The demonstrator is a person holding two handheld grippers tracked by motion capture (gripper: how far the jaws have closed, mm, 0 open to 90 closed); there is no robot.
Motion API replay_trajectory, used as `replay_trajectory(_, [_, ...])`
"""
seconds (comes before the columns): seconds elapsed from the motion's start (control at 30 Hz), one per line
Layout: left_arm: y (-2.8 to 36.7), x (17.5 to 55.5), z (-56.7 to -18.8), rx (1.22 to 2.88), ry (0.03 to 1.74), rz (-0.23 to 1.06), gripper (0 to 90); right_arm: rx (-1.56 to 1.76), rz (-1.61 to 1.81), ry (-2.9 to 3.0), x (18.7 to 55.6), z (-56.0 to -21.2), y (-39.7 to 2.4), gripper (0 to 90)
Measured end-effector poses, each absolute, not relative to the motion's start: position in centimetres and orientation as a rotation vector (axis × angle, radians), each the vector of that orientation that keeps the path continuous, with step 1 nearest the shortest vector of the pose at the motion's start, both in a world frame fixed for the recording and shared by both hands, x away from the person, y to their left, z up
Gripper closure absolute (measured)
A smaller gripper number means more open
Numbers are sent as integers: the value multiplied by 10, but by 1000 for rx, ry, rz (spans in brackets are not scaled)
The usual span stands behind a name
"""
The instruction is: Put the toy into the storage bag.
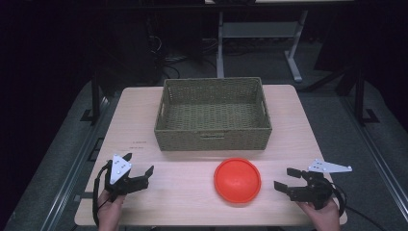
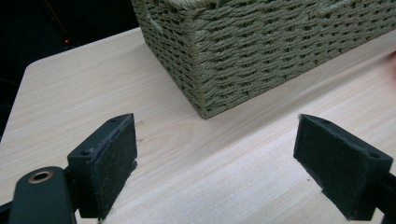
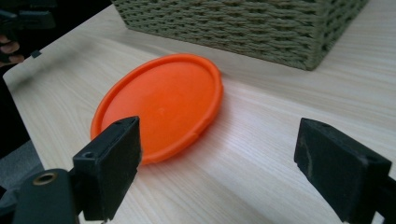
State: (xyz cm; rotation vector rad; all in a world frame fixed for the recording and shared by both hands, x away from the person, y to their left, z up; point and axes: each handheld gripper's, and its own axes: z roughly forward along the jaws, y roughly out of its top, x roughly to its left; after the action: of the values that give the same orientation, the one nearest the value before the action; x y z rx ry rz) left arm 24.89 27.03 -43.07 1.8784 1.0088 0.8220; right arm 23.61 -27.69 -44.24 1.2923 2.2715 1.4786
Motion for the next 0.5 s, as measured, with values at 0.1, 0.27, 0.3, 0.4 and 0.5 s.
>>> replay_trajectory(0.1, [272,249,-431,1880,1018,820,128,1265,1449,2301,236,-439,-271,147])
replay_trajectory(0.27, [274,249,-431,1863,1032,821,128,1229,1377,2376,243,-432,-257,149])
replay_trajectory(0.3, [274,250,-431,1863,1033,820,128,1229,1377,2376,243,-432,-257,149])
replay_trajectory(0.4, [274,250,-431,1863,1032,823,128,1233,1365,2416,249,-429,-250,149])
replay_trajectory(0.5, [274,250,-431,1864,1032,823,128,1229,1368,2431,253,-427,-247,150])
